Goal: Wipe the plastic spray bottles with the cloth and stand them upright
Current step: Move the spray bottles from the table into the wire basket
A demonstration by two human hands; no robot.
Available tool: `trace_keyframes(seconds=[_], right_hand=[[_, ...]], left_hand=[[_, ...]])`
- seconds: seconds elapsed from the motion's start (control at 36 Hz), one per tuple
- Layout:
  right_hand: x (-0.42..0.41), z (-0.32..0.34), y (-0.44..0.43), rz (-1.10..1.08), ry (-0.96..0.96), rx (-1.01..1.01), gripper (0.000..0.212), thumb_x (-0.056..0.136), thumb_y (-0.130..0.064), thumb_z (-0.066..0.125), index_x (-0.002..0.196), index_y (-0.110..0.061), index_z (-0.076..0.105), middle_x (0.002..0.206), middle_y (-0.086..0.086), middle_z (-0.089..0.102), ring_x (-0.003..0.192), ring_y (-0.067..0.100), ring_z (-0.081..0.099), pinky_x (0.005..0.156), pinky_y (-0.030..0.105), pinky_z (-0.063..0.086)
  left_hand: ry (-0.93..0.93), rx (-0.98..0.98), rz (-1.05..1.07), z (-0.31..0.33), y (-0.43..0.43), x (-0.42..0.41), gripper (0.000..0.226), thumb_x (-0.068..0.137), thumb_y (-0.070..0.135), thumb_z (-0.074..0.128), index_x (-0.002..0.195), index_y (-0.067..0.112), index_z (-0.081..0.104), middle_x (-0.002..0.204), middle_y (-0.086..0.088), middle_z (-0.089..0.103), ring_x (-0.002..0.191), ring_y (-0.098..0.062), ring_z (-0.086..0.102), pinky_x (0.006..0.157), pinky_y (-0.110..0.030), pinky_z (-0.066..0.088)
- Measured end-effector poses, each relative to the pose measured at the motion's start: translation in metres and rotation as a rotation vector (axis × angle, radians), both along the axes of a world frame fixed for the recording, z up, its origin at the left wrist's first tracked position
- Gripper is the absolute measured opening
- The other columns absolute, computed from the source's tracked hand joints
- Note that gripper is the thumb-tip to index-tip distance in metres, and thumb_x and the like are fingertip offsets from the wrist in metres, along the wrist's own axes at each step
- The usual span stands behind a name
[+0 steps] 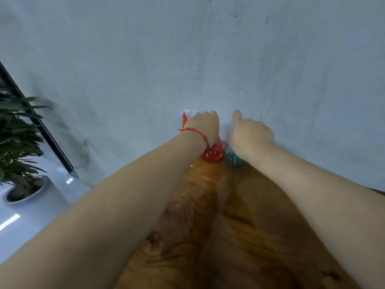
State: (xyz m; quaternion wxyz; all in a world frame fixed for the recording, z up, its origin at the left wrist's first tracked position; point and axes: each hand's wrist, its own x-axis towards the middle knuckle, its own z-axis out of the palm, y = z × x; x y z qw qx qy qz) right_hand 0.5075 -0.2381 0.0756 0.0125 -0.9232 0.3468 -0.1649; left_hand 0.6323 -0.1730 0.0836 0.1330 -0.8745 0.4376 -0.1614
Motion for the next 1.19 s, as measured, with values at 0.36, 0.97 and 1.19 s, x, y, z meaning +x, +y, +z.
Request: trace_keyframes(seconds=[0.36, 0.97, 1.19], right_hand=[[-0.097, 0.025, 0.103, 0.147, -0.058, 0.009, 0.046, 0.101, -0.014, 0.041, 0.146, -0.020, 0.038, 0.123, 0.010, 0.067, 0.093, 0.042, 0.065, 0.073, 0.044, 0.051], [-0.154, -0.019, 0.417, 0.780, -0.211, 0.211, 0.043, 0.114, -0.032, 0.034, 0.157, -0.038, 0.030, 0.141, -0.008, 0.064, 0.111, 0.033, 0.070, 0.081, 0.042, 0.050], [-0.151, -0.077, 0.508, 0.971, -0.062, 0.324, 0.048, 0.113, -0.031, 0.035, 0.161, -0.036, 0.027, 0.148, -0.005, 0.061, 0.118, 0.033, 0.067, 0.089, 0.045, 0.053]], left_hand=[[0.575, -0.431, -0.041, 0.025, 0.147, -0.081, 0.059, 0.114, 0.022, 0.039, 0.167, 0.014, 0.016, 0.114, -0.014, 0.068, 0.081, -0.025, 0.060, 0.081, -0.037, 0.044], [0.468, -0.666, 0.379, 0.019, 0.570, -0.218, 0.010, 0.112, 0.037, 0.049, 0.115, 0.033, 0.058, 0.082, 0.005, 0.070, 0.066, -0.015, 0.069, 0.064, -0.040, 0.059], [0.504, -0.754, 0.631, -0.036, 0.665, -0.258, 0.024, 0.110, 0.043, 0.052, 0.091, 0.028, 0.058, 0.076, 0.004, 0.070, 0.065, -0.015, 0.068, 0.068, -0.042, 0.059]])
